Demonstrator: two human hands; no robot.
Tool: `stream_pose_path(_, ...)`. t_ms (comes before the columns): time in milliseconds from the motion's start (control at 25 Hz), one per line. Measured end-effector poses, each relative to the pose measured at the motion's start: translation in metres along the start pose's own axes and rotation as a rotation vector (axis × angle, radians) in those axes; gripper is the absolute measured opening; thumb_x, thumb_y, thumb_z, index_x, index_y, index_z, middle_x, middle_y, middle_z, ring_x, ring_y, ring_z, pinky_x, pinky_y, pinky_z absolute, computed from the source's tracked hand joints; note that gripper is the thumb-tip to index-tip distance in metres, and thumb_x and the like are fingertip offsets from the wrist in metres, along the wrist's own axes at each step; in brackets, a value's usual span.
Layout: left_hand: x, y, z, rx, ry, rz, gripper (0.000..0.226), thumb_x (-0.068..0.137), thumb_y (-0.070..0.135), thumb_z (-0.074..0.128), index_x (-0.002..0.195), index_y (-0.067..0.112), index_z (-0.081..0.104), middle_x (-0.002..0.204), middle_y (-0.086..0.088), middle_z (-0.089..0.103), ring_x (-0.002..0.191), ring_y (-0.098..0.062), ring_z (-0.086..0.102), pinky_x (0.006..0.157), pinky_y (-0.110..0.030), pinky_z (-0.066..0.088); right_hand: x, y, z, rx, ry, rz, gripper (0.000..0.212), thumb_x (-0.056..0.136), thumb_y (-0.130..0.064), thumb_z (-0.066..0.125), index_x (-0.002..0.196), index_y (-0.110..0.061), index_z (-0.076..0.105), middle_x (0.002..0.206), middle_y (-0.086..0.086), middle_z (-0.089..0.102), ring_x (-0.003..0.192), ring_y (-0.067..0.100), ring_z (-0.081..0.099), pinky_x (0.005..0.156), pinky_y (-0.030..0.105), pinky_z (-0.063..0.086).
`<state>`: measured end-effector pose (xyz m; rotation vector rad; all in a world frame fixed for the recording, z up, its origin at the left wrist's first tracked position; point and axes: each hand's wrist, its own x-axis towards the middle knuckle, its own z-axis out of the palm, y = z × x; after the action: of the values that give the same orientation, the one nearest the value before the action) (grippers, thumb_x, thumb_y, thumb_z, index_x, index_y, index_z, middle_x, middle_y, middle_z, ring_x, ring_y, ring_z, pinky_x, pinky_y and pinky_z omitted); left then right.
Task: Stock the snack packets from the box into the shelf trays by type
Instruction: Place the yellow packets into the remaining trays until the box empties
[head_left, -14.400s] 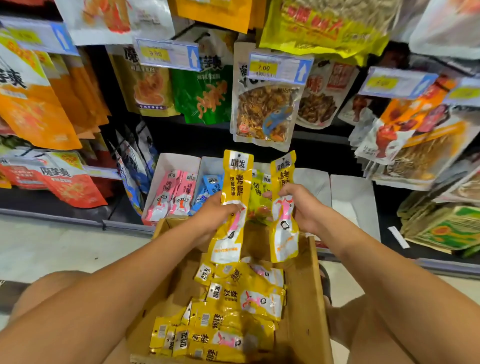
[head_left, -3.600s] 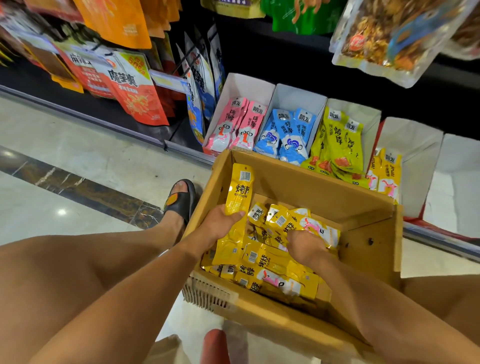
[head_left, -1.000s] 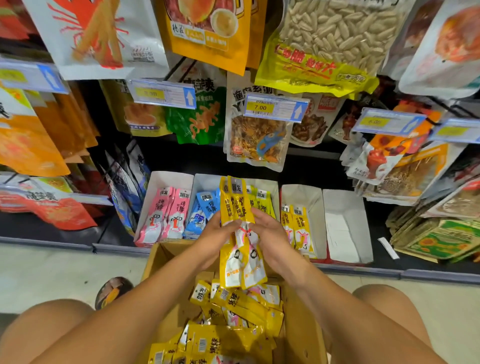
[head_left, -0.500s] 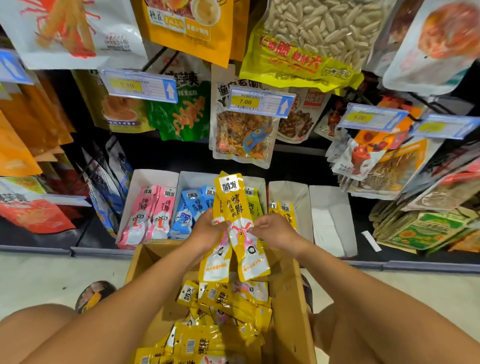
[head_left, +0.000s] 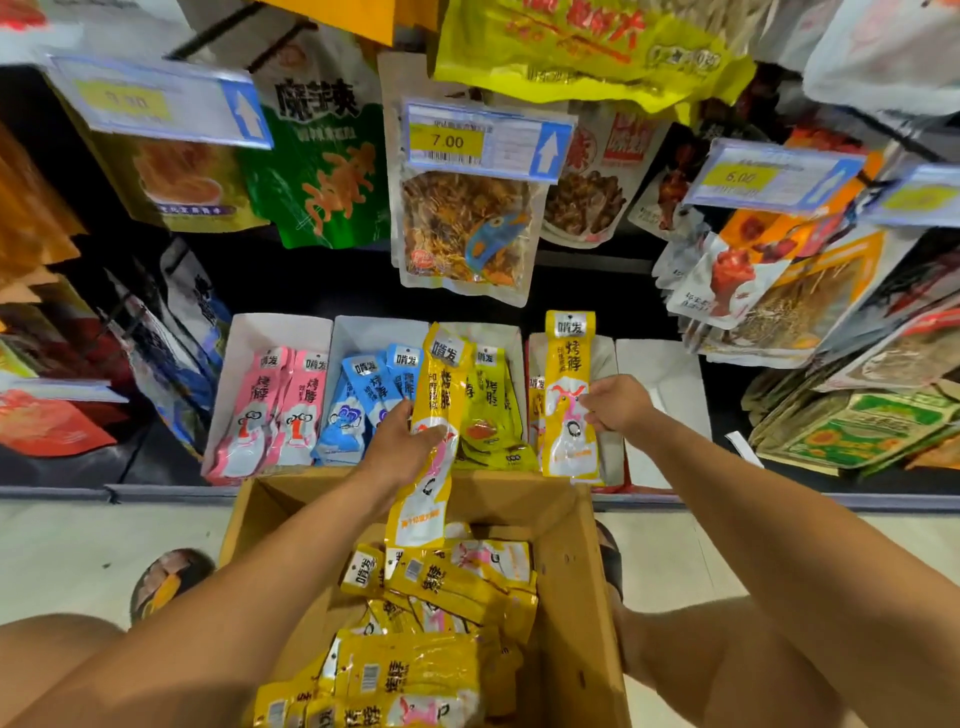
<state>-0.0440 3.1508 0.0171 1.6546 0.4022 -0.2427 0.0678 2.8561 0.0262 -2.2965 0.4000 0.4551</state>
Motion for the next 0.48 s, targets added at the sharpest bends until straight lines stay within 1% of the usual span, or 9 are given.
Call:
stream_pose_path(40,0.002,-0.001,0.001,0.005,0.003,0.004,0.020,0.100,0.016,0.065,0.119,0.022,0.064,0.107,0.008,0.073,0.088,-0.005,0.070,0.066,-0.019,0.050,0.014,0.007,0.000,-0.028,0.032,0.010,0.006,0.089,-0.012,0.065,0.083,-0.014,0.067,0.083,0.010,0.070,0.074,0.024,0.067,0.071,0.039,0.057)
stream_pose_path(80,0.005,-0.002,0.002,0.007,0.001,0.008,0.019,0.099,0.016,0.066,0.117,0.022,0.065,0.104,0.008,0.074,0.082,-0.003,0.071,0.062,-0.016,0.049,0.029,0.015,0.001,-0.064,0.077,0.015,0.005,0.088,-0.012,0.065,0.084,-0.010,0.067,0.087,0.015,0.071,0.080,0.028,0.069,0.074,0.041,0.057)
stream_pose_path(120,0.008,-0.005,0.004,0.006,-0.001,0.011,0.017,0.099,0.016,0.066,0.116,0.021,0.066,0.101,0.007,0.075,0.077,-0.002,0.071,0.060,-0.015,0.050,0.042,0.021,0.005,-0.125,0.104,0.017,0.007,0.089,-0.011,0.064,0.084,-0.007,0.067,0.091,0.019,0.072,0.085,0.031,0.069,0.071,0.041,0.056)
stream_pose_path(160,0.011,-0.008,0.005,0.000,0.005,0.010,0.017,0.099,0.015,0.066,0.115,0.020,0.067,0.100,0.007,0.076,0.075,0.000,0.071,0.061,-0.015,0.051,0.054,0.028,0.010,-0.198,0.100,0.028,0.009,0.089,-0.012,0.063,0.084,-0.005,0.066,0.094,0.019,0.071,0.089,0.032,0.068,0.068,0.037,0.052)
stream_pose_path(240,0.016,-0.014,0.006,-0.037,0.021,-0.009,0.017,0.099,0.013,0.066,0.114,0.020,0.069,0.098,0.006,0.077,0.079,-0.004,0.072,0.064,-0.018,0.053,0.070,0.037,0.023,-0.337,0.089,0.027,0.014,0.091,-0.013,0.060,0.095,-0.002,0.068,0.096,0.013,0.066,0.094,0.031,0.065,0.066,0.029,0.044)
stream_pose_path(280,0.020,-0.017,0.006,-0.067,0.020,-0.028,0.017,0.099,0.013,0.065,0.113,0.020,0.070,0.099,0.003,0.078,0.085,-0.011,0.074,0.068,-0.022,0.055,0.077,0.040,0.030,-0.372,0.085,0.019,0.017,0.092,-0.013,0.059,0.099,-0.001,0.068,0.097,0.011,0.066,0.094,0.030,0.065,0.067,0.028,0.044)
stream_pose_path(360,0.025,-0.023,0.006,-0.116,0.021,-0.065,0.017,0.099,0.012,0.065,0.112,0.021,0.071,0.104,-0.002,0.078,0.096,-0.024,0.074,0.082,-0.036,0.059,0.092,0.048,0.046,-0.373,0.052,0.032,0.020,0.092,-0.011,0.058,0.106,-0.001,0.069,0.105,0.015,0.069,0.100,0.032,0.066,0.071,0.030,0.047)
stream_pose_path(400,0.026,-0.024,0.005,-0.123,0.025,-0.072,0.017,0.099,0.011,0.065,0.111,0.021,0.072,0.106,-0.003,0.078,0.098,-0.027,0.074,0.087,-0.041,0.059,0.097,0.053,0.053,-0.351,0.040,0.049,0.023,0.092,-0.011,0.058,0.109,-0.002,0.069,0.109,0.015,0.069,0.104,0.032,0.066,0.075,0.031,0.049)
stream_pose_path(480,0.028,-0.029,0.006,-0.119,0.034,-0.074,0.017,0.100,0.010,0.063,0.107,0.021,0.072,0.105,-0.004,0.079,0.097,-0.027,0.074,0.088,-0.042,0.058,0.110,0.066,0.070,-0.327,0.009,0.085,0.025,0.092,-0.010,0.057,0.114,-0.004,0.068,0.112,0.014,0.069,0.107,0.033,0.065,0.076,0.032,0.050)
